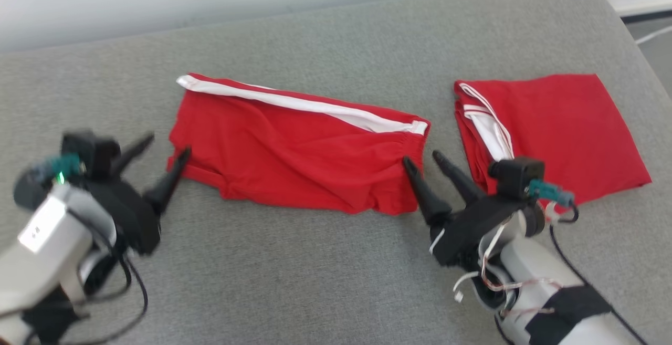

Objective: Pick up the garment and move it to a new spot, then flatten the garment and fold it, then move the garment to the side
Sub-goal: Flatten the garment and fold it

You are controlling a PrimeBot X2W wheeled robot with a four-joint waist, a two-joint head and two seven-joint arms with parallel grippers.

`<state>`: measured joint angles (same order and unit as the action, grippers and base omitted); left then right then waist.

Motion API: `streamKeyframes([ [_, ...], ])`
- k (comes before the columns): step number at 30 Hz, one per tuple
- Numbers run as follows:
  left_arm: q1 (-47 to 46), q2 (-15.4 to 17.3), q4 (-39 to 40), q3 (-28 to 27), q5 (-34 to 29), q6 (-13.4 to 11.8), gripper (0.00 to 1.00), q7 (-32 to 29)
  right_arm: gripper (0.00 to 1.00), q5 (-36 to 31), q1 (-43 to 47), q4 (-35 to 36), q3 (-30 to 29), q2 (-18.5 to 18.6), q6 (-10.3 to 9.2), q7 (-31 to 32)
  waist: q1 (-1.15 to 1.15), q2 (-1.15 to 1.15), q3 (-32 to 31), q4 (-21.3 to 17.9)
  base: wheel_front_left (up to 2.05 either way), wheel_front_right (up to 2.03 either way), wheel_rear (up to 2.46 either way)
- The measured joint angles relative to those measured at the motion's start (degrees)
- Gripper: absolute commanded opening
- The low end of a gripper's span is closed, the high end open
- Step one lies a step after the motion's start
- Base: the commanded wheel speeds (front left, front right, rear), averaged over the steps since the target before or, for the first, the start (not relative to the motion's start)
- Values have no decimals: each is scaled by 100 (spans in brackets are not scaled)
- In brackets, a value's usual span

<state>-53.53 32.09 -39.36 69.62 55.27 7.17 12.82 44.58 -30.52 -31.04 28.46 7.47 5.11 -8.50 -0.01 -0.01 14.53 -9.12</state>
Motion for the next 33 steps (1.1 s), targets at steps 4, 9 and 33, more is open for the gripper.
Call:
streamKeyframes([
  [4,376,-5,88,54,79,0,100,35,100,-48,240,125,93,10,0,-41,0,0,-104,98,0,0,0],
  [9,690,-146,155,135,235,0,100,60,100,-175,460,212,165,85,-26,-57,0,0,-160,161,0,0,0],
  [33,346,-250,-408,165,-199,-10,100,134,100,-483,772,714,359,248,-456,0,1,1,67,37,0,0,0],
])
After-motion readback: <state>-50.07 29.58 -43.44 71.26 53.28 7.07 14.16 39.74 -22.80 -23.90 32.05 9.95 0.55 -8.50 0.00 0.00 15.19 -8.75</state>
